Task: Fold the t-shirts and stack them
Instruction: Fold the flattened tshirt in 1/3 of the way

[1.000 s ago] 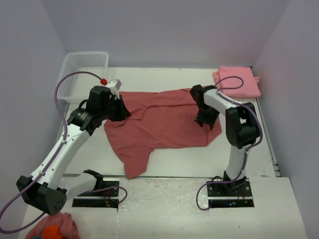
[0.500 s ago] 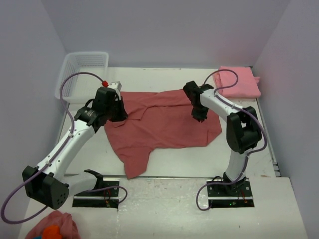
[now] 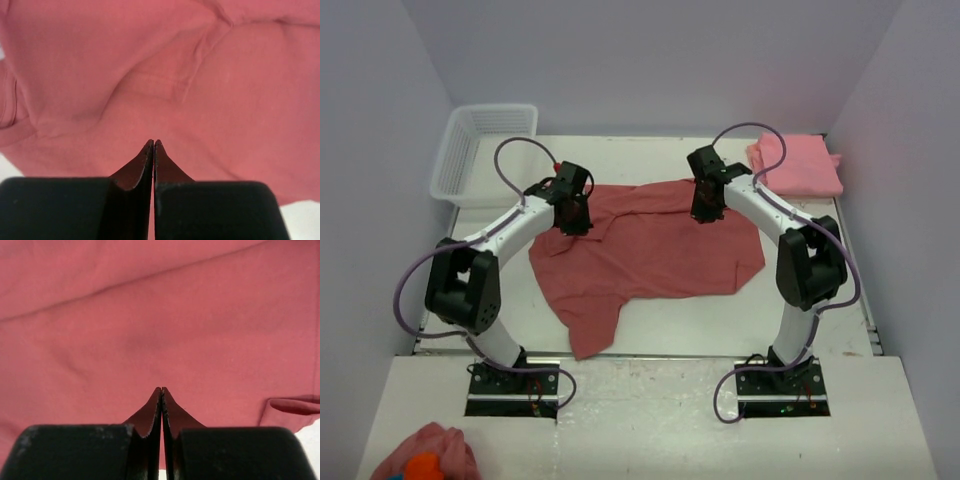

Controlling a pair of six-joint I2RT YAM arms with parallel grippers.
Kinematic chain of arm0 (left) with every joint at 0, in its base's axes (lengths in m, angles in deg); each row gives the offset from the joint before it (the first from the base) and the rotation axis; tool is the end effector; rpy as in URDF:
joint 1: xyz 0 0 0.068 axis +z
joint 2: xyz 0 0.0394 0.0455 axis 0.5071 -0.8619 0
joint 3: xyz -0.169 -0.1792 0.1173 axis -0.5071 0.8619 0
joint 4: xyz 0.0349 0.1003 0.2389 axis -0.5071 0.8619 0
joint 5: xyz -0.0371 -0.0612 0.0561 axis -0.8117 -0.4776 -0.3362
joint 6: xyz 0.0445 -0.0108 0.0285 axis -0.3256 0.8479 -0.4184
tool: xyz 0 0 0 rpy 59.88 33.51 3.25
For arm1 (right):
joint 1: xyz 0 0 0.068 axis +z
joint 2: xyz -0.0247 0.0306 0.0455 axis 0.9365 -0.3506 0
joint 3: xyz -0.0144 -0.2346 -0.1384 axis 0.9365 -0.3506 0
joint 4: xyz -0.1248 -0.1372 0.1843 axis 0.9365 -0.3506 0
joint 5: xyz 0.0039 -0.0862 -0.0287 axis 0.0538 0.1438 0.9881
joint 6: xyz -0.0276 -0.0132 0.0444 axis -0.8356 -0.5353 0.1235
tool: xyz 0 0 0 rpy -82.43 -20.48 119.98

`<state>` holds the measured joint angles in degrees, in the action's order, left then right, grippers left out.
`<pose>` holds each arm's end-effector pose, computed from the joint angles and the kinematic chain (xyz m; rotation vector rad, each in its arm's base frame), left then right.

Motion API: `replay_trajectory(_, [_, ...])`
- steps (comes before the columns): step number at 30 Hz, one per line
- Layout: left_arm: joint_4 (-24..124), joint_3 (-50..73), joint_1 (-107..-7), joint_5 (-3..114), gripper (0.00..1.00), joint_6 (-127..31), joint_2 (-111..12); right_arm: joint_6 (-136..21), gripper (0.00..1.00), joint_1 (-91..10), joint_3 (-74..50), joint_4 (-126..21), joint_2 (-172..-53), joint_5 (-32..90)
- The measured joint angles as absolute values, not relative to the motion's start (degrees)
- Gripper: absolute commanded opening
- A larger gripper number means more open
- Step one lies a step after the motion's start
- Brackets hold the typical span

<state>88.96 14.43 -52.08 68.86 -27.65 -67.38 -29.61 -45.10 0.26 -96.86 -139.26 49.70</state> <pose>0.3155 -0.1215 0.2350 -0.2591 2.6316 -0.1962 0.3653 0.1566 0.2407 0.3011 2.6301 0.0253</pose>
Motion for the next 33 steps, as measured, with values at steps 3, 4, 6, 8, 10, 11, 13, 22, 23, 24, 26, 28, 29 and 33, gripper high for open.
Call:
replay_trajectory(3, [88.19,10.52,-51.88,69.54,0.0,-26.8,-73.06,-31.07,0.0,-45.1,-3.33,-95.05,-139.11,46.57])
replay_trajectory(4, [87.91,9.05,-51.79,69.69,0.0,-26.69,-74.99,-31.47,0.0,-45.1,-4.95,-94.39,-138.91,45.52])
replay_trajectory(6, [87.12,6.63,-51.44,69.82,0.0,-26.54,-78.42,-32.25,0.0,-45.1,-8.64,-93.35,-138.0,43.05])
replay_trajectory(8, [86.77,4.46,-50.98,69.84,0.0,-26.19,-81.43,-33.0,0.0,-45.1,-12.29,-92.6,-136.33,41.24])
replay_trajectory(10, [86.73,2.45,-50.39,70.08,0.0,-25.84,-84.12,-33.74,0.0,-45.05,-15.39,-92.23,-134.13,39.86])
replay_trajectory(11, [86.77,1.36,-50.09,70.17,0.0,-25.77,-85.39,-34.11,0.0,-45.05,-16.64,-91.86,-133.03,39.49])
replay_trajectory(13, [86.88,-0.56,-49.54,70.37,0.0,-25.73,-87.2,-34.9,0.0,-45.05,-18.5,-91.27,-130.91,38.4])
replay_trajectory(22, [87.36,-6.64,-46.96,70.96,0.0,-25.73,-90.11,-38.2,0.18,-44.02,-22.1,-87.23,-127.2,30.86])
replay_trajectory(23, [87.51,-6.64,-46.9,71.37,0.0,-25.73,-90.07,-38.61,0.19,-43.89,-21.3,-87.25,-127.44,29.33])
replay_trajectory(24, [87.62,-6.64,-46.85,71.9,0.0,-25.73,-90.05,-38.88,0.24,-43.67,-19.63,-87.49,-128.18,27.25])
replay_trajectory(26, [87.8,-6.64,-46.74,72.86,0.0,-25.73,-90.02,-39.21,0.36,-43.02,-14.0,-88.12,-131.31,23.84])
replay_trajectory(28, [88.83,-7.27,-46.46,73.63,0.0,-25.73,-90.0,-39.27,0.49,-41.51,-6.32,-87.47,-136.07,21.09])
replay_trajectory(29, [89.52,-7.73,-46.22,73.87,0.0,-25.73,-90.09,-39.36,0.5,-40.59,-2.11,-87.86,-138.61,20.19])
replay_trajectory(33, [90.49,-9.53,-44.29,74.65,0.0,-25.73,-90.83,-38.92,0.5,-35.83,14.0,-87.88,-149.16,17.06])
